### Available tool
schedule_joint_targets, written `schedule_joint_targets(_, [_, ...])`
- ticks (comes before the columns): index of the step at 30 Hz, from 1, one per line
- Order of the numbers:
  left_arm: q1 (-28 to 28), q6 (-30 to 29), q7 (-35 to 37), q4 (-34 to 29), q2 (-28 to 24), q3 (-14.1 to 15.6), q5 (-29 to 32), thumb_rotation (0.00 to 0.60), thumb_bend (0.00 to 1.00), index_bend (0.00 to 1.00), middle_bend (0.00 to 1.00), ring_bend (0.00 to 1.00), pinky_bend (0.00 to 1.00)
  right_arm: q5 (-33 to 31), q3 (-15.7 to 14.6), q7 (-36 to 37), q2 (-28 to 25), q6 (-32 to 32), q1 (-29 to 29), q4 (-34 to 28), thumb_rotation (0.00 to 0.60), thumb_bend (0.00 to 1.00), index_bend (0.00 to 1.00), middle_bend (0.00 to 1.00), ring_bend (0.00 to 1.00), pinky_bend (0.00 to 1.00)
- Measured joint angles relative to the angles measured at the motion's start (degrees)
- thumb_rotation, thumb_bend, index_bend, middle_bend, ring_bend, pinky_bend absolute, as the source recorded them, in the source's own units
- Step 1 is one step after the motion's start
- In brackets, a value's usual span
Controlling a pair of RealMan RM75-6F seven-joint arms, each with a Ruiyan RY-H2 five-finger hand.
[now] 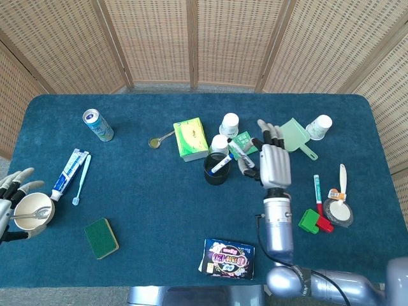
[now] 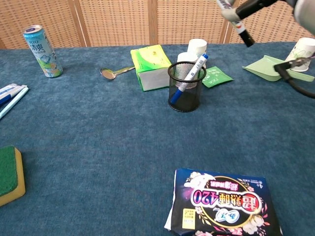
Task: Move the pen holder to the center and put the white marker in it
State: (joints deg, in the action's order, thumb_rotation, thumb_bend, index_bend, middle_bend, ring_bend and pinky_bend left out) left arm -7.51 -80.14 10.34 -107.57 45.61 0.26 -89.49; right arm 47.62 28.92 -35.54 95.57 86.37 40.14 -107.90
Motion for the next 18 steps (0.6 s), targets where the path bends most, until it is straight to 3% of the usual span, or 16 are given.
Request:
schedule_joint_targets(12, [-1.15, 2.05, 1.83, 0.57, -0.18, -0.43, 1.18, 0.600, 0.07, 0.20, 0.00, 0.00, 0.10, -1.70, 3.81, 3.30, 9.02, -1.80, 6.95, 8.44, 0.600, 0.50, 0.58, 0.00, 0.00, 0.00])
schedule_joint_targets(18, [-2.04, 3.75, 3.35, 1.26, -0.35, -0.78, 2.44, 0.600, 0.07, 0.20, 0.00, 0.00, 0.10, -2.09, 6.05, 6.11, 15.18, -3.41, 11.78, 17.46, 0.600, 0.50, 0.58, 0.00, 0.00, 0.00])
